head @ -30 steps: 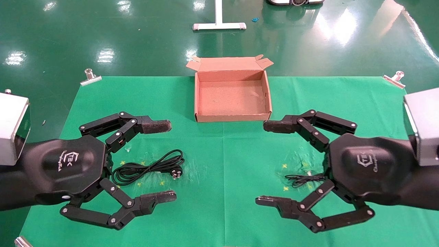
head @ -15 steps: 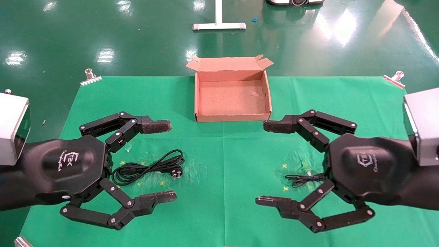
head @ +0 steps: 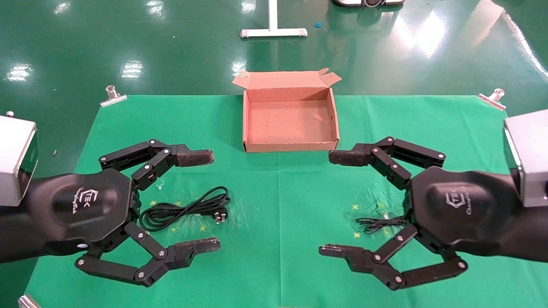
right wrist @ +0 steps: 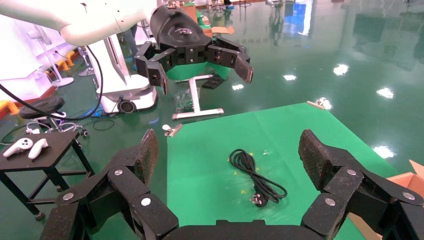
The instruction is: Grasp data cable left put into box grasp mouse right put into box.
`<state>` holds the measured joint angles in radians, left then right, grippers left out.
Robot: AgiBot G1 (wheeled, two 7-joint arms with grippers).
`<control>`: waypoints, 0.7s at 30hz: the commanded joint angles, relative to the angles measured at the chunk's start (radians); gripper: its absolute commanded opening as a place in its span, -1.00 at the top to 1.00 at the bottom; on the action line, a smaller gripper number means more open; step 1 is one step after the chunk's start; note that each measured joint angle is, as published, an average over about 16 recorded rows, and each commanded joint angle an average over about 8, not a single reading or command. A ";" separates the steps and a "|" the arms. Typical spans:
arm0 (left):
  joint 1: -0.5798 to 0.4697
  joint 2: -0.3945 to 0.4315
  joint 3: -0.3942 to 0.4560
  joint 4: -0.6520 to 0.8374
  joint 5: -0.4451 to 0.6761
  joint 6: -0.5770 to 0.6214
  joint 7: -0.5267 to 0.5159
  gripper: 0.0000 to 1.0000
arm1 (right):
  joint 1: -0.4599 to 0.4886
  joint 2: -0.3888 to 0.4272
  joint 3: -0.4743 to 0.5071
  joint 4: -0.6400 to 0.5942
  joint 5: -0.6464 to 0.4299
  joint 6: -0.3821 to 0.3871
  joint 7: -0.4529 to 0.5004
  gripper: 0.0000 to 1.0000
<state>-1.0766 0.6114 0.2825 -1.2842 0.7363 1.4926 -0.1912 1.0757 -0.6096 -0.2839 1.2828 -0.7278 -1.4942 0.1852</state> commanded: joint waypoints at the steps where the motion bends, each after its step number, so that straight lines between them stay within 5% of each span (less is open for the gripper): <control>1: 0.000 0.000 0.000 0.000 0.000 0.000 0.000 -1.00 | 0.000 0.000 0.000 0.000 0.000 0.000 0.000 -1.00; 12: -0.007 -0.011 0.004 -0.012 0.020 0.005 0.004 -1.00 | 0.002 0.004 -0.001 0.007 -0.015 0.000 -0.011 -1.00; 21: -0.144 -0.042 0.136 -0.067 0.334 0.049 -0.018 -1.00 | 0.025 0.023 -0.052 0.059 -0.218 0.013 -0.097 -1.00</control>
<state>-1.2140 0.5784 0.4184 -1.3443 1.0752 1.5266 -0.2106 1.1017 -0.5891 -0.3349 1.3352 -0.9345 -1.4828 0.1000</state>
